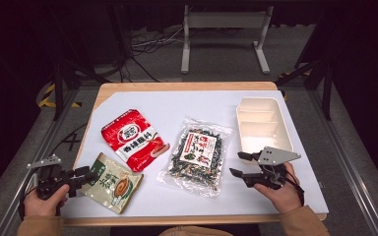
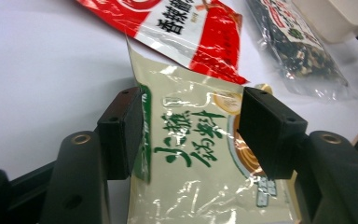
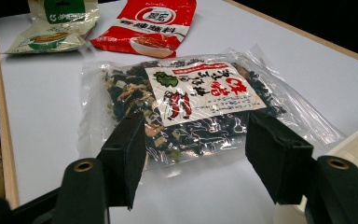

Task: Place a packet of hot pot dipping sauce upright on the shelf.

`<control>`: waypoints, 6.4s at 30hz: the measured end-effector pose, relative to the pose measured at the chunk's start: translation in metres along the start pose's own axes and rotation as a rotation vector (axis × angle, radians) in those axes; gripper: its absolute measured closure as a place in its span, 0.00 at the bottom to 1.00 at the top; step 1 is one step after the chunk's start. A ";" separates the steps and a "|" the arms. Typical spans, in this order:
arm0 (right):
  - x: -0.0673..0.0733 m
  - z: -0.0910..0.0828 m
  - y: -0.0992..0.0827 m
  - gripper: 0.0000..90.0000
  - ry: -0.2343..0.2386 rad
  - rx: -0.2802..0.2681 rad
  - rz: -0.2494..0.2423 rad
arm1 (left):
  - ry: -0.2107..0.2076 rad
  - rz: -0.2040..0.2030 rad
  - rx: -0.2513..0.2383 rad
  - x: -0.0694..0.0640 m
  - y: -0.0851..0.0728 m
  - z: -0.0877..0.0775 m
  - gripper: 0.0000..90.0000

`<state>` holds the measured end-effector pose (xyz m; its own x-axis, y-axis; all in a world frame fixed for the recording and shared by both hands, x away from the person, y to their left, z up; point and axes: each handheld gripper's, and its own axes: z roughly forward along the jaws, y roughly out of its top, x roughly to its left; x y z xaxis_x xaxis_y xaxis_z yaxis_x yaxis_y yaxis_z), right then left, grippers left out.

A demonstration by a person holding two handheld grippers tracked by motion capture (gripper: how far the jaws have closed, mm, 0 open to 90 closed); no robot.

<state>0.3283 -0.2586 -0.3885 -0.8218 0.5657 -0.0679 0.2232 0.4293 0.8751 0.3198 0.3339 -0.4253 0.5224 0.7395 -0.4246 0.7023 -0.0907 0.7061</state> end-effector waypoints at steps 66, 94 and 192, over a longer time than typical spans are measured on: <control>0.018 -0.002 0.047 0.59 0.143 0.019 -0.135 | -0.051 0.535 0.011 -0.141 0.086 -0.031 0.99; 0.033 0.023 0.088 0.54 0.233 0.056 -0.172 | -0.245 0.724 0.020 -0.207 0.130 0.050 0.99; -0.057 -0.011 0.146 0.99 0.225 0.220 -0.246 | -0.162 0.596 -0.034 -0.167 0.128 0.058 0.37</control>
<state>0.4018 -0.2359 -0.2520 -0.9536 0.2695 -0.1343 0.0925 0.6867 0.7210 0.3501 0.1600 -0.2972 0.8889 0.4571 -0.0304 0.2525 -0.4334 0.8651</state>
